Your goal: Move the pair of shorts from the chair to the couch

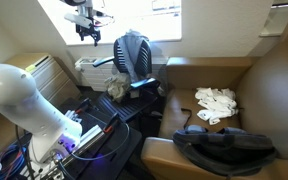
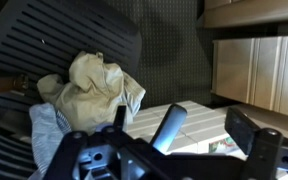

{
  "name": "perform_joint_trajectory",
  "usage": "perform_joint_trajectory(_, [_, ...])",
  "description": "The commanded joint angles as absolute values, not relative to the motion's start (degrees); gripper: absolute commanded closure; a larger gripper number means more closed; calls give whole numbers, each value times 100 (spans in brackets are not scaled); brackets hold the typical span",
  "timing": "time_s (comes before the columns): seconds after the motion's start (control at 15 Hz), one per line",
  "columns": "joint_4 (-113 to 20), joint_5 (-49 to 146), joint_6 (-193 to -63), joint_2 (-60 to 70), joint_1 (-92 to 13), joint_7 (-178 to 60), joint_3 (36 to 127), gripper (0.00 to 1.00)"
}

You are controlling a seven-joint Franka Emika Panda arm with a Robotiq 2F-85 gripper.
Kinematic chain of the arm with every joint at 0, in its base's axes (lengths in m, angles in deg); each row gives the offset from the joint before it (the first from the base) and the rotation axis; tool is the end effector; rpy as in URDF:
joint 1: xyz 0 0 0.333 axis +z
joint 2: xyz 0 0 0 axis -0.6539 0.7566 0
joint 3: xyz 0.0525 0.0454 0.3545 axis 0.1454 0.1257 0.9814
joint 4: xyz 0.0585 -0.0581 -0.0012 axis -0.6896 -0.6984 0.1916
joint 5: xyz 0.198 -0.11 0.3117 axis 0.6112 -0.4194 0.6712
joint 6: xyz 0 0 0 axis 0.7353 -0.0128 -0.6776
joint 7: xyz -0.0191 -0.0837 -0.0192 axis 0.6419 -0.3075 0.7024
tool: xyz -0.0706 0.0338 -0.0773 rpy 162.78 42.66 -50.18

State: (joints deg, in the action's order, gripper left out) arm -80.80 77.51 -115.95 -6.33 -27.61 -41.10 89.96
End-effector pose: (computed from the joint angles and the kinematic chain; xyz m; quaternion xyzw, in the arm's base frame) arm 0.4916 0.1767 0.3801 -0.9719 -0.1254 0.0811 0.1822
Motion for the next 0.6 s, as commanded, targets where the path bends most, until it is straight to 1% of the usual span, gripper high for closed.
perform_joint_trajectory(0.0, [-7562, 7321, -10748, 146, -2979, -4411, 9220, 0])
perform_joint_trajectory(0.13, [-7419, 6756, -10163, 226, -3012, -4870, 9160, 0])
perform_joint_trajectory(0.2, [-7703, 7102, -10707, 122, -3009, -4550, 9296, 0])
perform_joint_trajectory(0.4, [-7534, 6826, -10362, 220, -3085, -4787, 9261, 0])
perform_joint_trajectory(0.53, [-7230, 6635, -10385, 789, -2915, -5466, 9291, 0])
